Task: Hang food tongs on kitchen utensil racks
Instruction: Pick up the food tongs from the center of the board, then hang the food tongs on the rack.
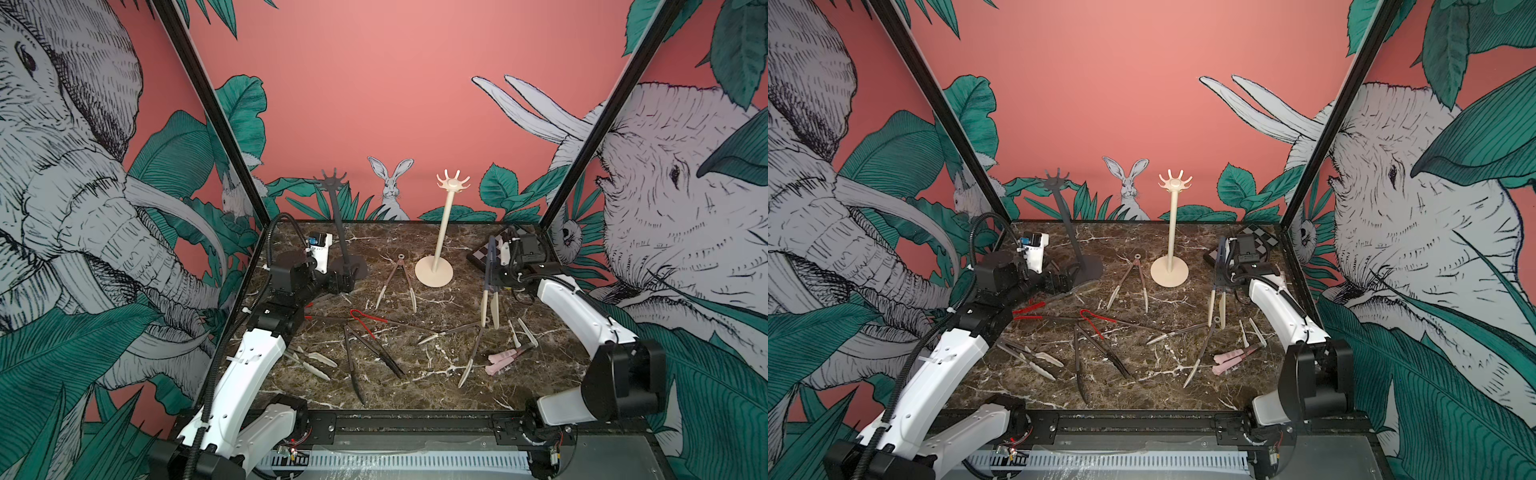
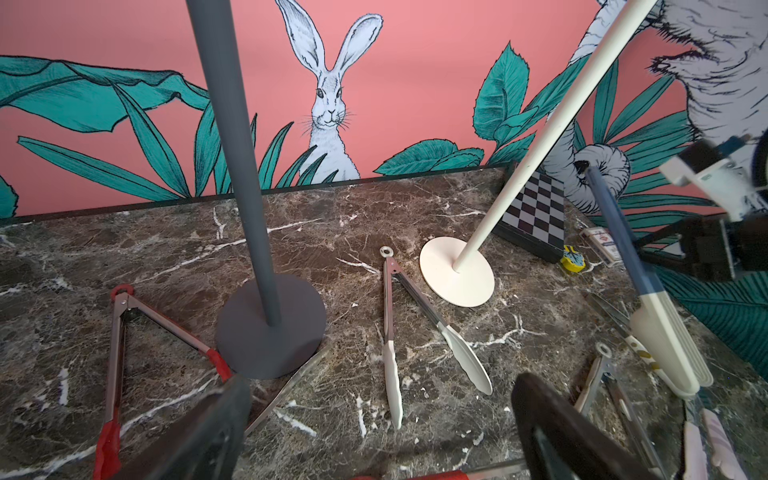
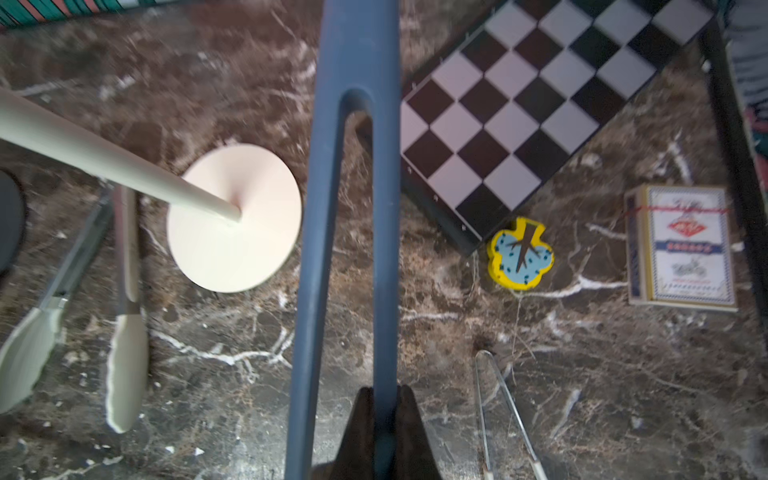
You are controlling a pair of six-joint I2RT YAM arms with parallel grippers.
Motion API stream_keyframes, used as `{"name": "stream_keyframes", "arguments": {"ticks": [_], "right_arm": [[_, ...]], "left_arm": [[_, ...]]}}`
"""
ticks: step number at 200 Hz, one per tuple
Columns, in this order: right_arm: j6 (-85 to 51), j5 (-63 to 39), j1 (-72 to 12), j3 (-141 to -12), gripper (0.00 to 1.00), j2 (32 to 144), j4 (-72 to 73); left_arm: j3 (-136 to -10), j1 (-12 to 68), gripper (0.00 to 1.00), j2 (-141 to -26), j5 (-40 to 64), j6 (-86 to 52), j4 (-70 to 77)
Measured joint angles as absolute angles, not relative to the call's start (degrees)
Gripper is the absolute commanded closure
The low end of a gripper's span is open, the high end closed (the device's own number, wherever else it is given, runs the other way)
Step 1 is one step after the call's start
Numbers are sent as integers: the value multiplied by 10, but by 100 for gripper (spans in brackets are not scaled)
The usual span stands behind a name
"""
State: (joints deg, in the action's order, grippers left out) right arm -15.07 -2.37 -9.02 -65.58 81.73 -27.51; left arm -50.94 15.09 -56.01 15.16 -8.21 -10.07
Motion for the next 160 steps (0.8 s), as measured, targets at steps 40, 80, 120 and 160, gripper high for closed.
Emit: {"name": "stream_keyframes", "arguments": {"ticks": [40, 80, 120, 160], "right_arm": [[-141, -26, -104, -668, 100, 757, -227], [-112, -26, -143, -687, 100, 722, -181], [-88, -26, -179, -722, 100, 715, -143], [-72, -24, -203, -762, 100, 717, -135]], "left_arm": [[-509, 151, 1, -560, 152, -82, -88], [-509, 151, 1, -560, 147, -82, -81], [-509, 151, 0, -560, 142, -82, -73], [-509, 151, 1, -560, 140, -82, -69]]}}
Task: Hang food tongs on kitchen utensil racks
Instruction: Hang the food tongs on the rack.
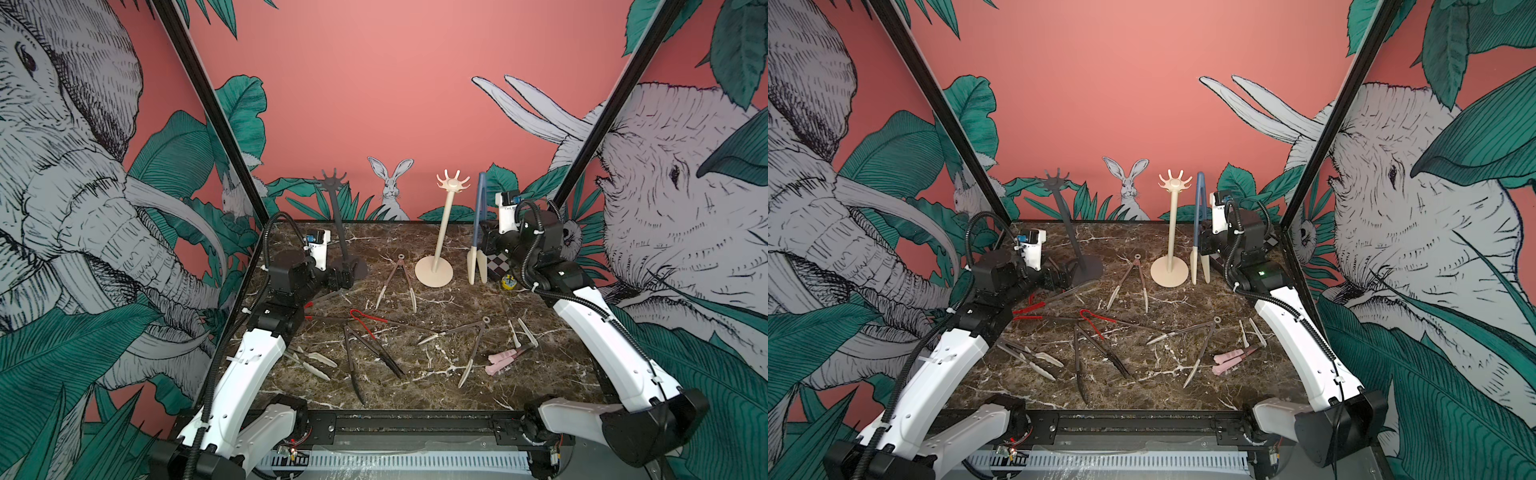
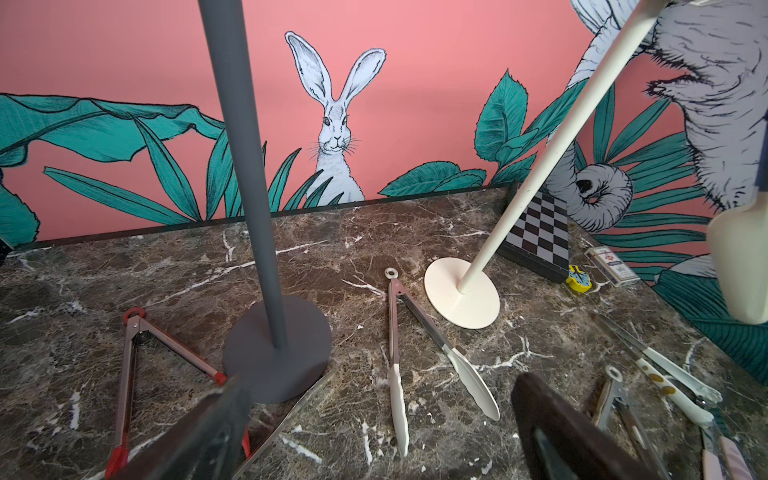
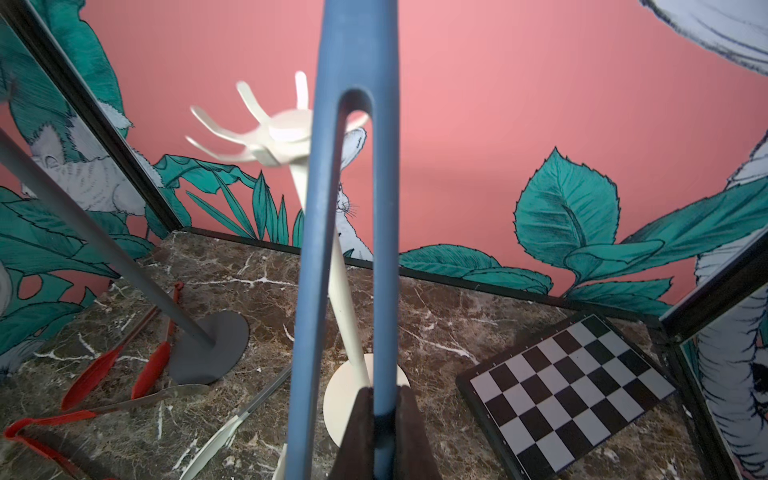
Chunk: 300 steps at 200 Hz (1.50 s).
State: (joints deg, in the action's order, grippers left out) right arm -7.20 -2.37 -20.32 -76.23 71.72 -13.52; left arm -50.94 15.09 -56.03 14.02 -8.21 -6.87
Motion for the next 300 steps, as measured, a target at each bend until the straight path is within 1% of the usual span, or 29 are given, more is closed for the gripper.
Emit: {"name": "stream_keyframes", "arguments": {"ticks": [87, 300], "right_arm": [[-68, -37, -236, -799, 100, 747, -127], [-55, -17, -243, -816, 100, 796, -149]], "left_arm": [[-500, 151, 0, -556, 130, -82, -65], [-485, 151, 0, -545, 113, -82, -65]]}}
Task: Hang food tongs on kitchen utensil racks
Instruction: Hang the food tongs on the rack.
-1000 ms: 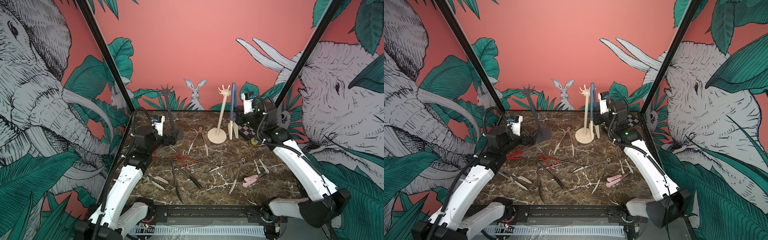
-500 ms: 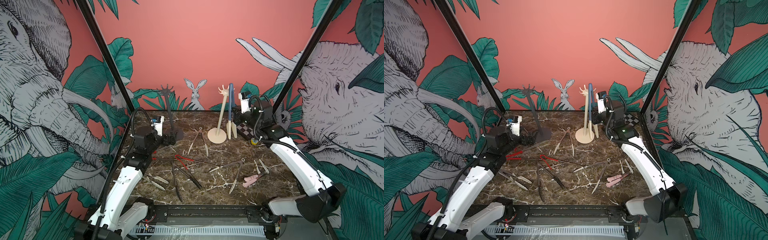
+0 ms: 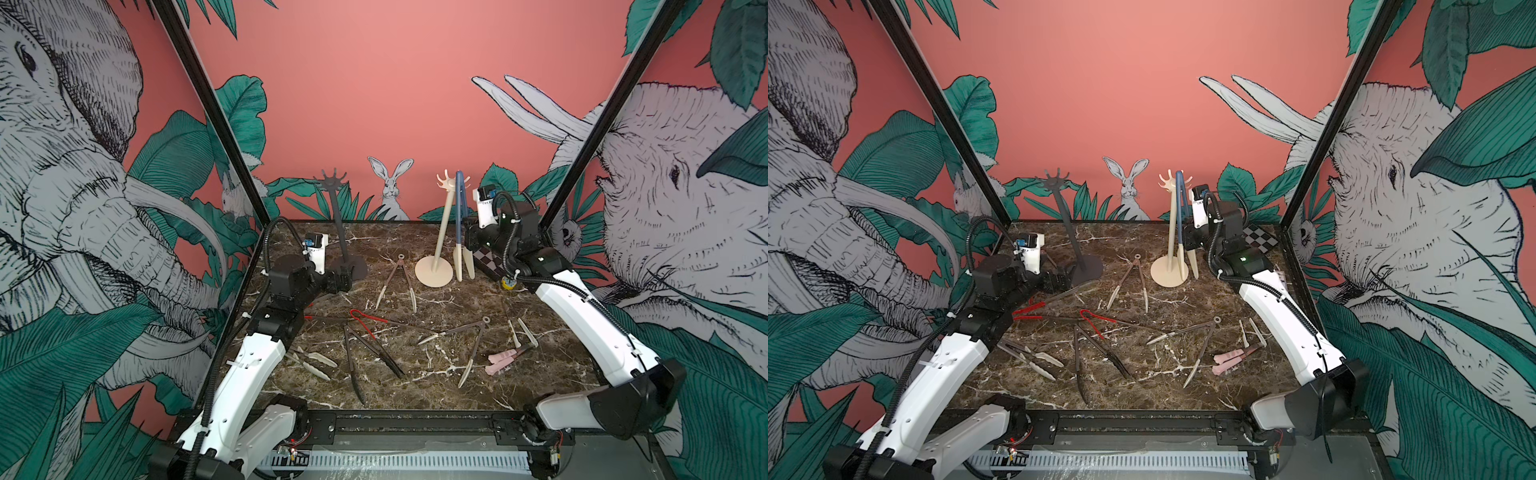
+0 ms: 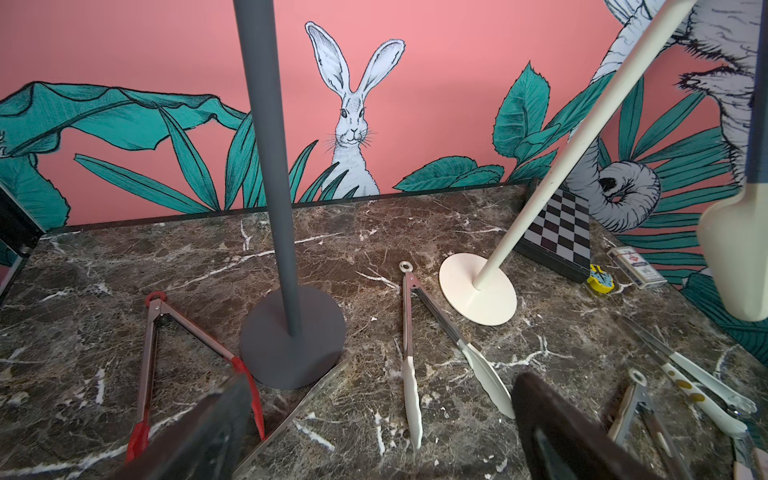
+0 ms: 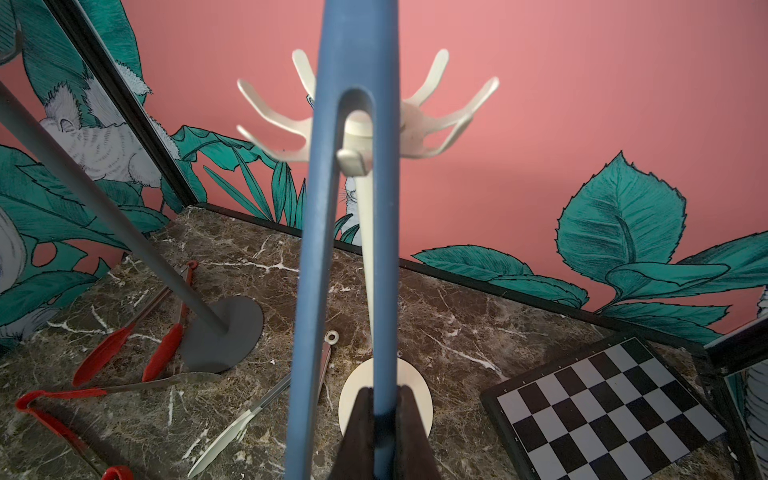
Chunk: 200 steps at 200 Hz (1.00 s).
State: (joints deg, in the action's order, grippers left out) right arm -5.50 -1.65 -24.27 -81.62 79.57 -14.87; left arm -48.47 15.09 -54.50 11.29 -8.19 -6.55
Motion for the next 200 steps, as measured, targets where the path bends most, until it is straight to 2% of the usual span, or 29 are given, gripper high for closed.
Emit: {"name": "stream_keyframes", "arguments": {"ticks": [97, 140, 163, 200], "right_arm": [[-42, 17, -247, -782, 100, 795, -116], [-42, 17, -248, -782, 80, 796, -116], [-42, 17, -249, -782, 75, 796, -118], [-46, 15, -249, -781, 62, 796, -118]], "left_arm": [[-478, 151, 0, -543, 111, -82, -68], [-476, 151, 0, -543, 111, -87, -68], [-474, 151, 1, -543, 111, -91, -68], [-474, 151, 1, -543, 111, -96, -60]]}}
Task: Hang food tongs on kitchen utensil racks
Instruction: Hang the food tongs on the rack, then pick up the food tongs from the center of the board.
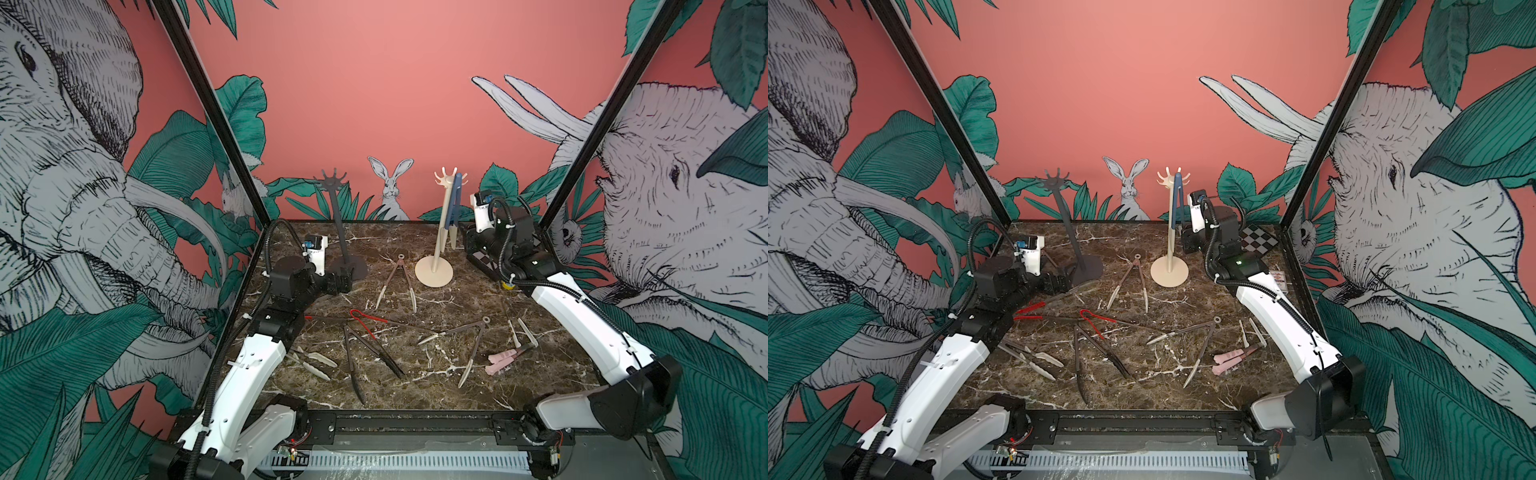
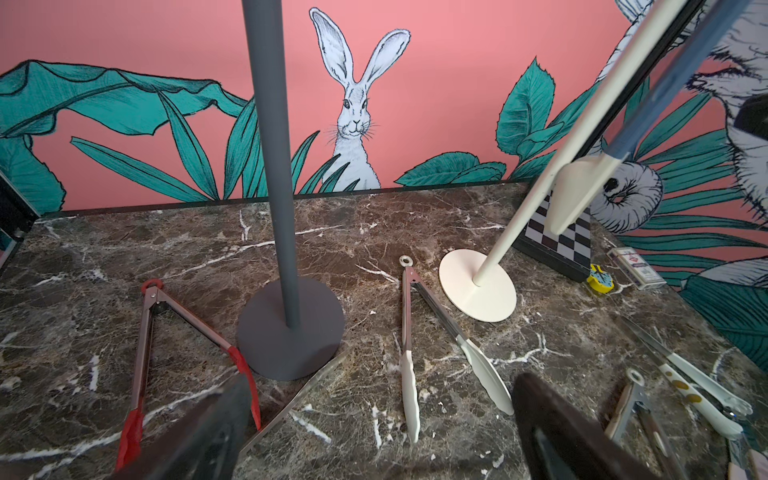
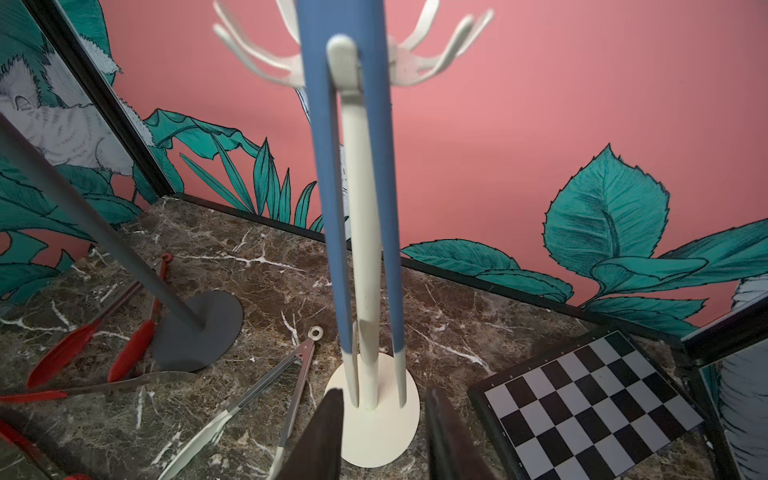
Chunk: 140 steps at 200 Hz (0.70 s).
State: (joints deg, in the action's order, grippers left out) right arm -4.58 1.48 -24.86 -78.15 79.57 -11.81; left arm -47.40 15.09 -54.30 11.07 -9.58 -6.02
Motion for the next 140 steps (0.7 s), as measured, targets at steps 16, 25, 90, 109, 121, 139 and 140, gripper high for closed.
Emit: {"name": "stream_keyframes", "arguments": {"ticks": [16, 25, 90, 109, 121, 139, 140], "right_arm": [[-50, 15, -249, -778, 56, 795, -118], [-53, 15, -249, -777, 51, 795, -119], [-75, 29, -249, -739, 14, 759, -130], [-84, 36, -249, -708, 8, 728, -138], [-89, 41, -249, -692, 5, 709, -146], [-99, 48, -249, -671, 1, 681, -155], [-99, 48, -249, -670, 1, 679, -156]], "left_arm": [[-474, 151, 1, -543, 111, -97, -55], [-474, 151, 1, -544, 111, -98, -52], [-479, 151, 0, -556, 116, -101, -44], [-489, 151, 0, -563, 117, -99, -44], [-496, 151, 1, -566, 119, -98, -44], [-509, 151, 1, -569, 121, -93, -44], [-509, 151, 1, -569, 121, -92, -44]]}}
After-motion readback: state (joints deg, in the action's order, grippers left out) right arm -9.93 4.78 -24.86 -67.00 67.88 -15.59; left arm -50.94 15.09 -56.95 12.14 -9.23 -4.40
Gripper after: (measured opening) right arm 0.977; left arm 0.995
